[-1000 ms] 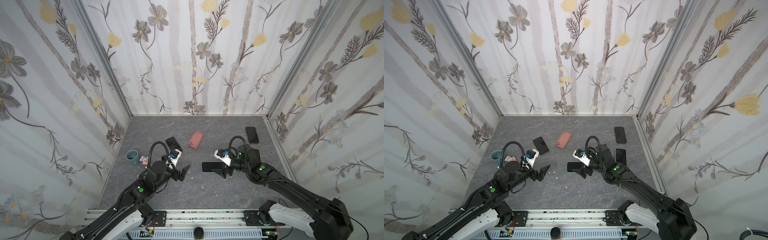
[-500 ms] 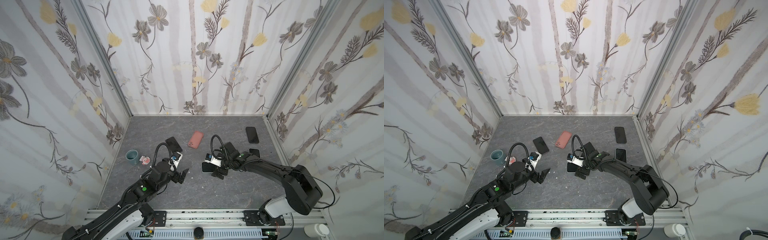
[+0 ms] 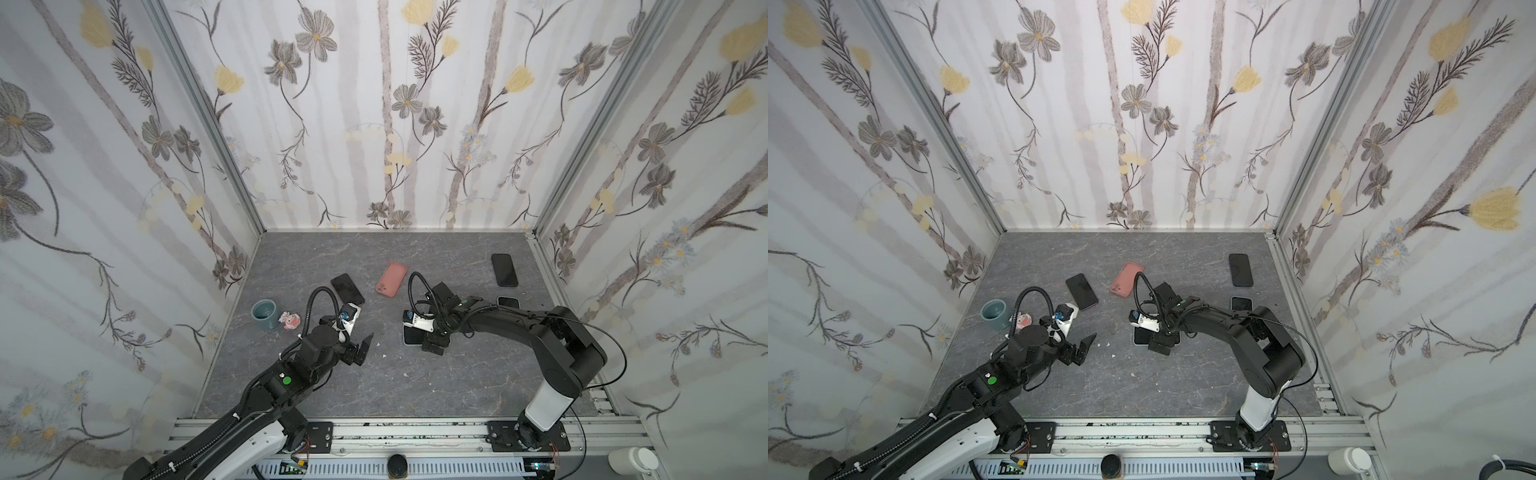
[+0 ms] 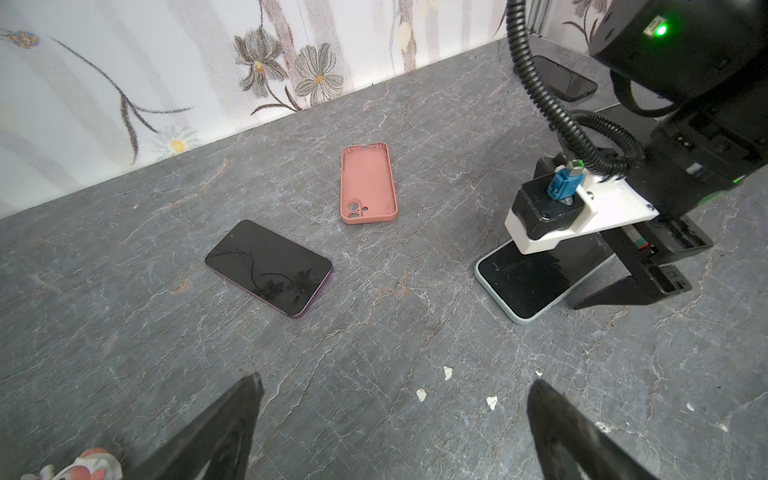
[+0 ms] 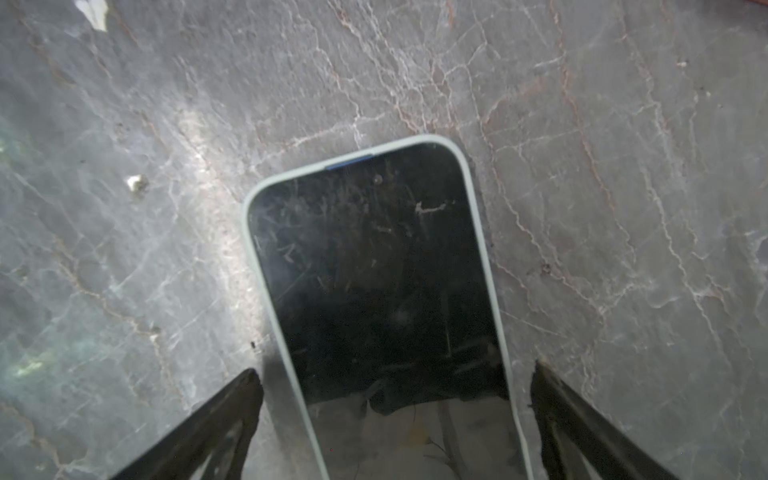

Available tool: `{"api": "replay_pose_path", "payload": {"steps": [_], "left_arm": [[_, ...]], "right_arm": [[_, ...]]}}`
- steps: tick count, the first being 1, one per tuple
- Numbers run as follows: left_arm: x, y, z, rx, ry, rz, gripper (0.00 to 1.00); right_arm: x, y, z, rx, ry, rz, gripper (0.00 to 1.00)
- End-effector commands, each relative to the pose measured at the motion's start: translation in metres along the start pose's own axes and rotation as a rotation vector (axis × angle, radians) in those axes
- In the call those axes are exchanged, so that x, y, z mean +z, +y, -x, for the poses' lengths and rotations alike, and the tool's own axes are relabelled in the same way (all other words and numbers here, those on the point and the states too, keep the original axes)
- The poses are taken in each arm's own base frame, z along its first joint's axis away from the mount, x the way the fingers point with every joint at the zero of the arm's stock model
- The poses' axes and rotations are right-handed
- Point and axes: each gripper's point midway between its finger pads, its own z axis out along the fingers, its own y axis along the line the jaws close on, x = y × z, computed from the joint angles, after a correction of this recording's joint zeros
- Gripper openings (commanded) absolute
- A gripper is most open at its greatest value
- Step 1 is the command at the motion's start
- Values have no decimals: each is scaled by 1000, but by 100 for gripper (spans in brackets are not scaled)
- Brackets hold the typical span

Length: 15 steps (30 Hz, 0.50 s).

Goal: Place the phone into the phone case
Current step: 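Grasp the cased phone with the right gripper while the left gripper moves aside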

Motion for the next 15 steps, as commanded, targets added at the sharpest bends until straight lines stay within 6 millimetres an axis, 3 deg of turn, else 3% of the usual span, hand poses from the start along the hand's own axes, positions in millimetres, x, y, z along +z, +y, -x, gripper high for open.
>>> {"api": "replay_pose_path", "payload": {"steps": [1,5,10,15], "left_arm": [[1,1,3,2,-8,7,100],[1,2,3,0,-11,12,100],[0,4,3,1,-13,24,100],[0,7,3,1,-14,39,100]], "right_arm": [[4,3,-3,-19,40,43,99],[13,8,-8,-13,99,107,88],[16,0,-11,34,125,94,66],[15,-26,-18,171,136,38,65]]}}
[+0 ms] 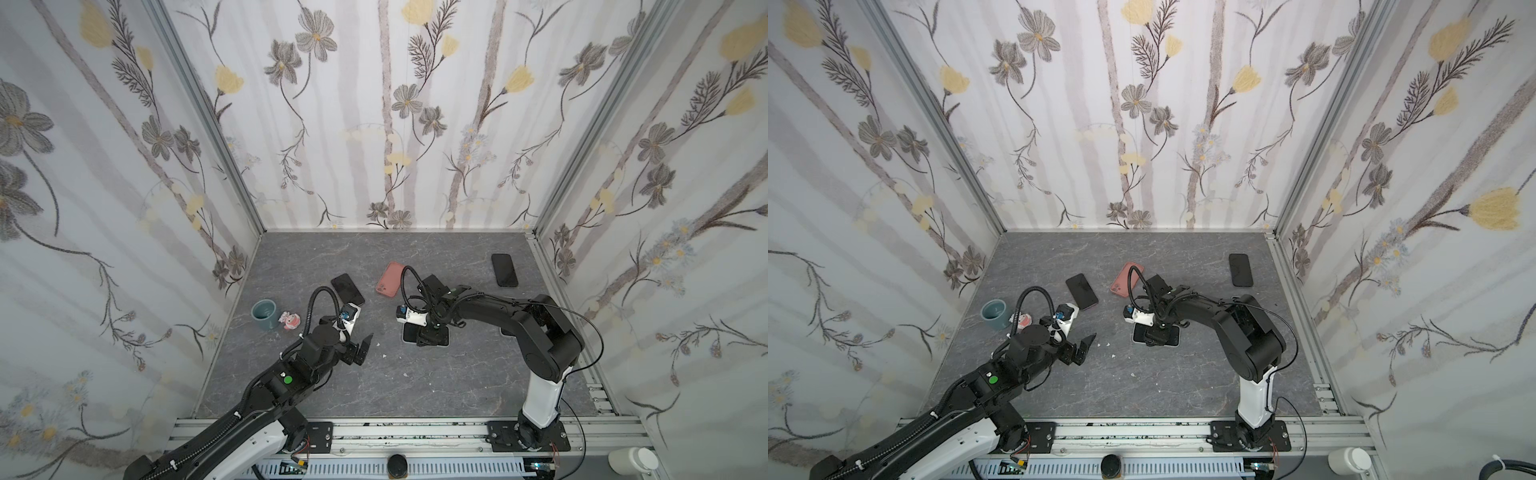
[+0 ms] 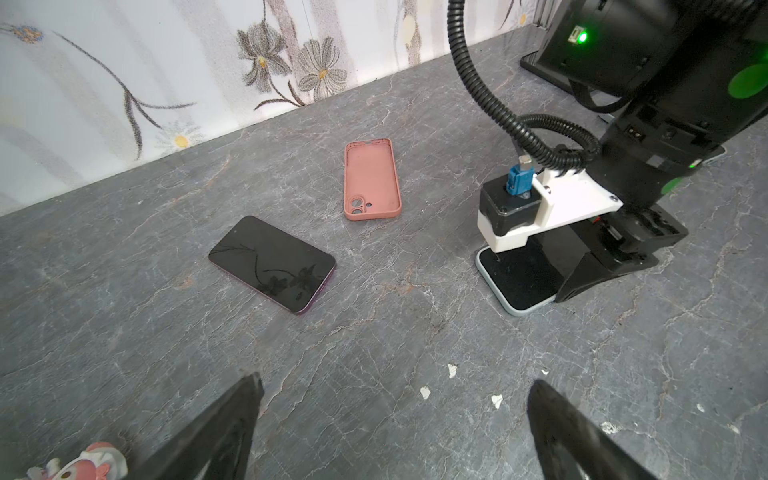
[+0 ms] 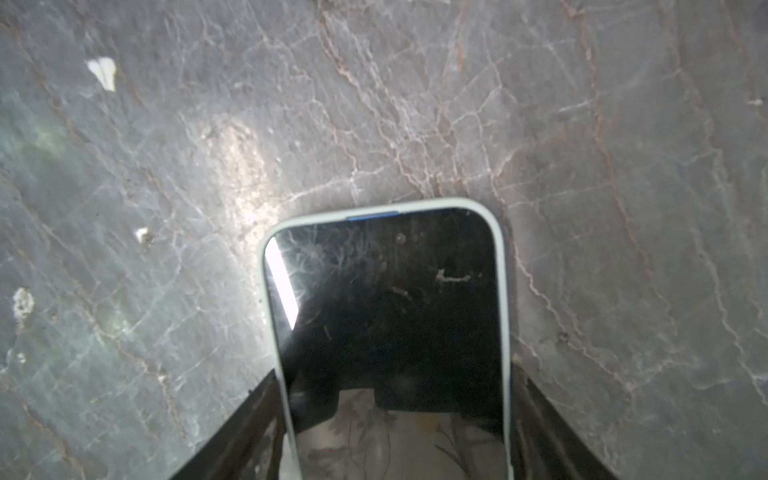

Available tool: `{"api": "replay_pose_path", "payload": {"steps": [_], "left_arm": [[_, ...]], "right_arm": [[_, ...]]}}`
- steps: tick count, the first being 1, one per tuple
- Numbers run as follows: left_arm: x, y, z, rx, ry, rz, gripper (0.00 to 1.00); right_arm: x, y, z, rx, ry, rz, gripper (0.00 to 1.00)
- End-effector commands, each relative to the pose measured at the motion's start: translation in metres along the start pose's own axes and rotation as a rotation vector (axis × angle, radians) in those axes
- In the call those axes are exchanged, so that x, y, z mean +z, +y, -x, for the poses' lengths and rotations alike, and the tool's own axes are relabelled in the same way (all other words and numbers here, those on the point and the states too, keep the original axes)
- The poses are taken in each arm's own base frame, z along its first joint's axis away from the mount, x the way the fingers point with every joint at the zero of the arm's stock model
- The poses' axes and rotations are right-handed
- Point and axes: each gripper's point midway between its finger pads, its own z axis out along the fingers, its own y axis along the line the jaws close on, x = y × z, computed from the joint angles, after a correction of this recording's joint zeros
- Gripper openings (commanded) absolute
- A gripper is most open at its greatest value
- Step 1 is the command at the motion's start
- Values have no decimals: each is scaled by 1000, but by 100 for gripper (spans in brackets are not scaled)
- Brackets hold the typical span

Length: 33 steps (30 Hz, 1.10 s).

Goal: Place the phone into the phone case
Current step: 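Grasp the cased phone with the right gripper while the left gripper moves aside, then carry the cased phone with the right gripper farther from the robot and set it down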

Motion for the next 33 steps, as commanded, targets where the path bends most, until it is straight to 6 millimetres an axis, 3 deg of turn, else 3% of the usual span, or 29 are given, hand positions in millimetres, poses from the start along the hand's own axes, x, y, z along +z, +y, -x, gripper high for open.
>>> {"api": "replay_pose_path", "payload": {"steps": [1,6,13,17,24,33], "left_arm": [[0,4,4,0,-17,22,100],[0,6,4,0,-18,34,100],[0,9,4,0,-19,52,100],[0,11,3,-4,-18,58,100],[0,15,3,-6,-17,76,100],[0,17,4,-10,-20,82,100]], "right_arm": [[2,-23,-28,148,103,-71,65],[-5,-67,-41,380,90,-150,65],[-19,-147,-82,748,72,-331,61],[-18,-178,-96,910,82,-359,61],[-9,-200,-111,1082,117,-356,63],[-11,-202,-107,1138,87,-353,78]]}}
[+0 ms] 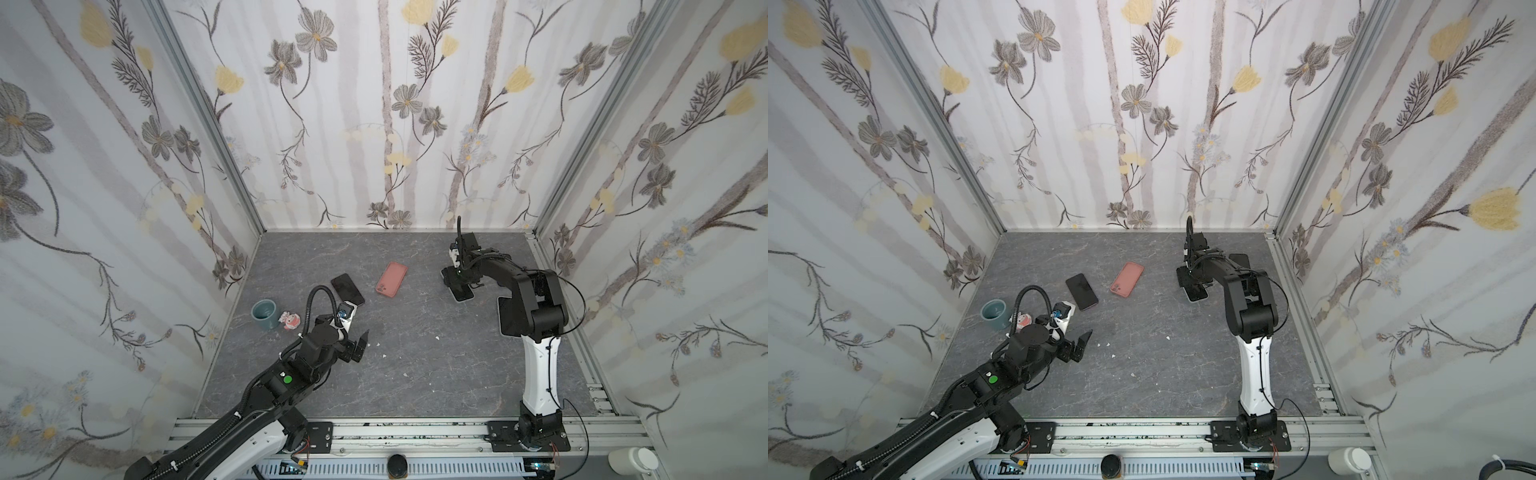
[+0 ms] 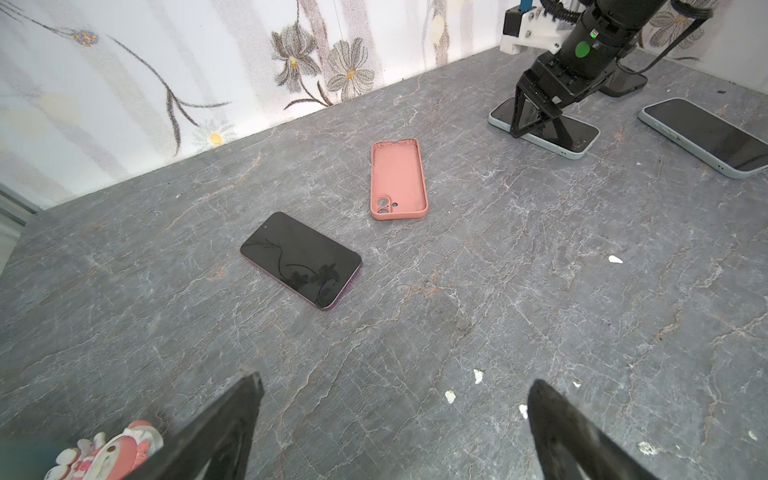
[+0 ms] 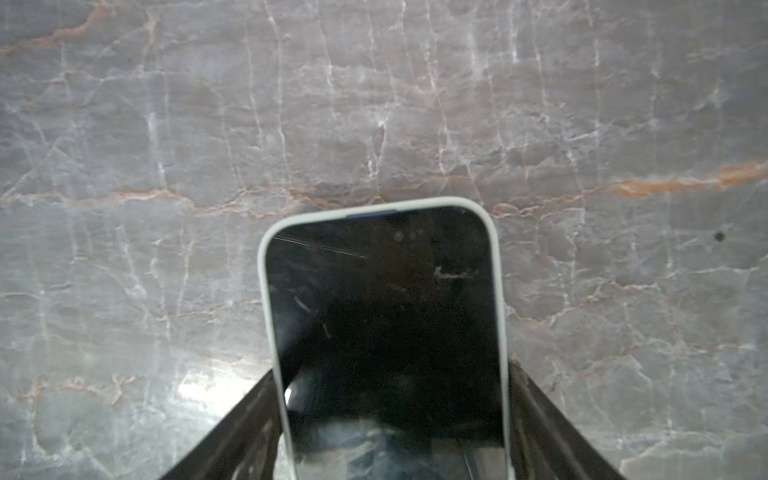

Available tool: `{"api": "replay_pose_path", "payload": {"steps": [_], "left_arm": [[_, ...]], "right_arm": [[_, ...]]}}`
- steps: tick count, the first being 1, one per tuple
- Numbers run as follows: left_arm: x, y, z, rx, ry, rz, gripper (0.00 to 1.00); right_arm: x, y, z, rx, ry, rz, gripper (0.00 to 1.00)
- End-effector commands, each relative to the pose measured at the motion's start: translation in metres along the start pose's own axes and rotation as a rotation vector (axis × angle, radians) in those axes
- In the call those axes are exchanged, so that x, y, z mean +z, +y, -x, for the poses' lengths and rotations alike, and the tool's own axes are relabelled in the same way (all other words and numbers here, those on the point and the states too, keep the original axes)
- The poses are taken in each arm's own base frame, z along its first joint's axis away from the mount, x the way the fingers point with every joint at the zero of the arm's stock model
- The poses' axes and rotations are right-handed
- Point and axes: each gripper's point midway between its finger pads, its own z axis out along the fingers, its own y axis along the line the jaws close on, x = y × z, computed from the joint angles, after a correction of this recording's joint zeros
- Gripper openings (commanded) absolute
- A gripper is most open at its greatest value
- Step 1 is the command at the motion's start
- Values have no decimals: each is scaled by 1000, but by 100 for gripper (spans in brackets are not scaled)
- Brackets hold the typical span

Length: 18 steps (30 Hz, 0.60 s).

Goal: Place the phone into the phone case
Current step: 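Carry the cased phone with the right gripper farther from the robot and set it down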

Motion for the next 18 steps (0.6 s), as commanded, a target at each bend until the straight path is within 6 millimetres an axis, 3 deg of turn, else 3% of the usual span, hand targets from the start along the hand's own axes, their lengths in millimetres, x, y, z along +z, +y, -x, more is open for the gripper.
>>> {"api": "replay_pose_path", "payload": {"steps": [1,5,10,15,18], "left_arm": [[0,3,4,-3,-20,14,100],[0,5,6,-9,-27,19,100],[-1,9,8,-13,-34,38,100],[-4,17,14,-23,-61,72,100],[-5,23,17,-35,-74,93,100]], "right_arm": [[5,-7,-37,47,138,-39,79],[-10,3,-21,59,72,27,86],[-36,1,1,70,-12,17,96],[-66,6,24,69,-104,3,94],[-79,23,39,41,-161,7,91]]}}
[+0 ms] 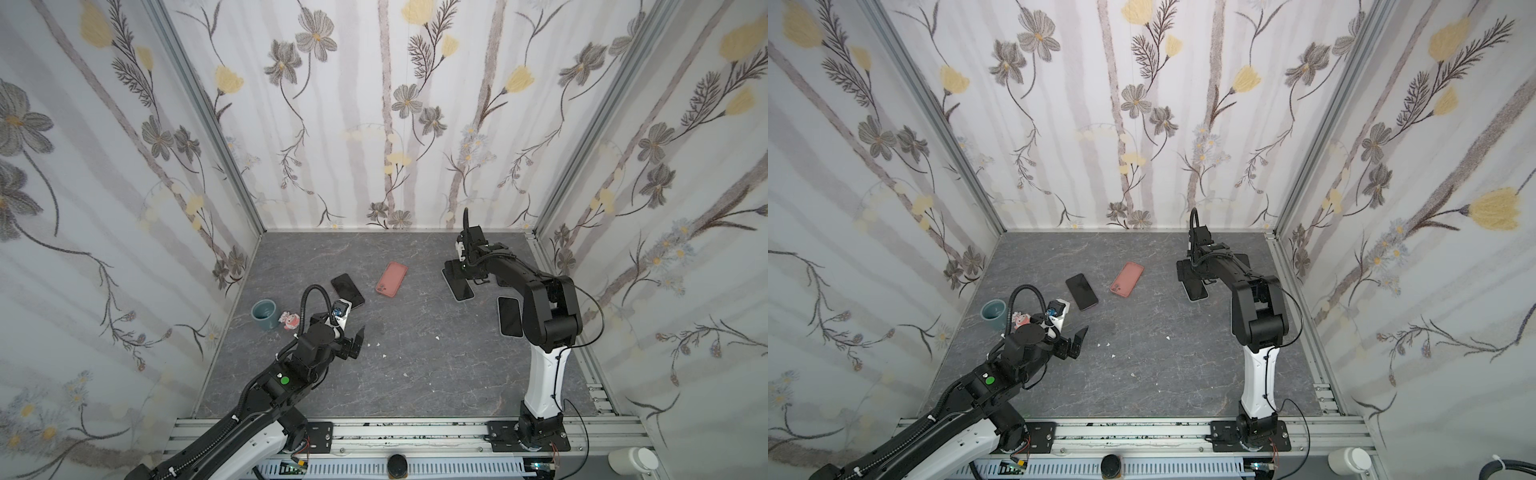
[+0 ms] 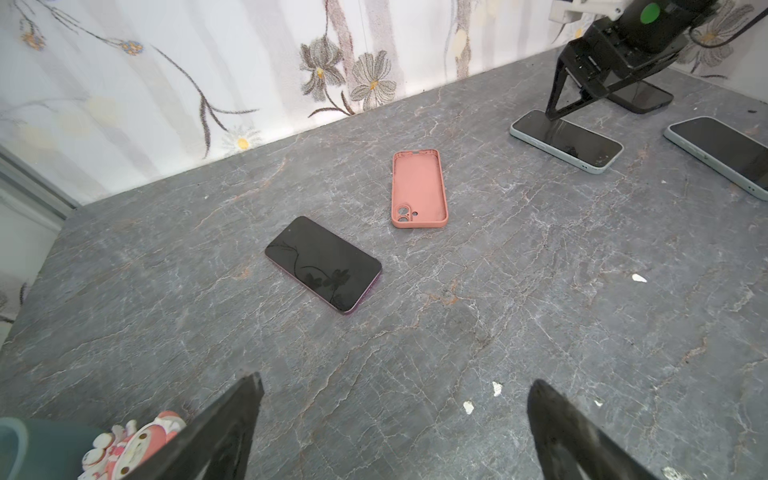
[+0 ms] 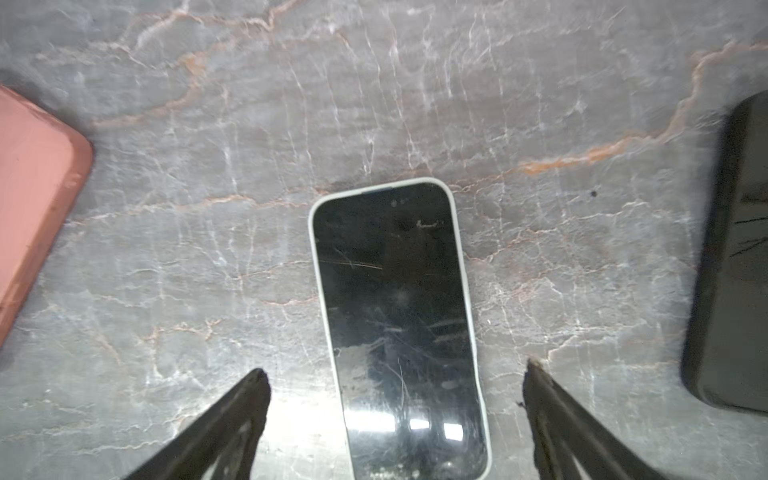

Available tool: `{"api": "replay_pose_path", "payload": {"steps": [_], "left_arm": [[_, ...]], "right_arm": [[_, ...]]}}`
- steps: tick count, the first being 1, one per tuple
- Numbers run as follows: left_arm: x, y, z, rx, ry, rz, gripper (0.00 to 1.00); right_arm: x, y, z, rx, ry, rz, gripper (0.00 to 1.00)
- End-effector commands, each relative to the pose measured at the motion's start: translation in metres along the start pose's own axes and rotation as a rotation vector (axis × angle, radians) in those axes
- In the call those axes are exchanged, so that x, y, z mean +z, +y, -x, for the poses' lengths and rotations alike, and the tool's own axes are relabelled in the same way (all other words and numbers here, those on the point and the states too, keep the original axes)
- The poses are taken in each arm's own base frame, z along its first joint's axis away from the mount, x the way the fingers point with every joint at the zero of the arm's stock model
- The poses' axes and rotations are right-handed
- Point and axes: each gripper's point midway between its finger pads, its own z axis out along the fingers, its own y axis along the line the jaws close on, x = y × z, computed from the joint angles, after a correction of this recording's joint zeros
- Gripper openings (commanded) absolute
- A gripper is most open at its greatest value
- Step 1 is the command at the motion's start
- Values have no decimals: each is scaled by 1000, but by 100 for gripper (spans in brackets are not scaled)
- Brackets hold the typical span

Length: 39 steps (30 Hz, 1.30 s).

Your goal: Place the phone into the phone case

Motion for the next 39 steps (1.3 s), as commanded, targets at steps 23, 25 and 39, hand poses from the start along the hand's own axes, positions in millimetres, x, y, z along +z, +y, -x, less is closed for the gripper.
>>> {"api": "replay_pose_path", "payload": {"steps": [23,25,39], "left_arm": [[3,21,9,-30,-35,77,100],[3,21,10,-30,-36,76,100],[2,21,10,-34,-37,77,100]], "right_arm": [[64,199,34,-135,-61,428,33],[70,197,30,-128,-32,413,33],[68,177,-17,-183,152,257,30]]}}
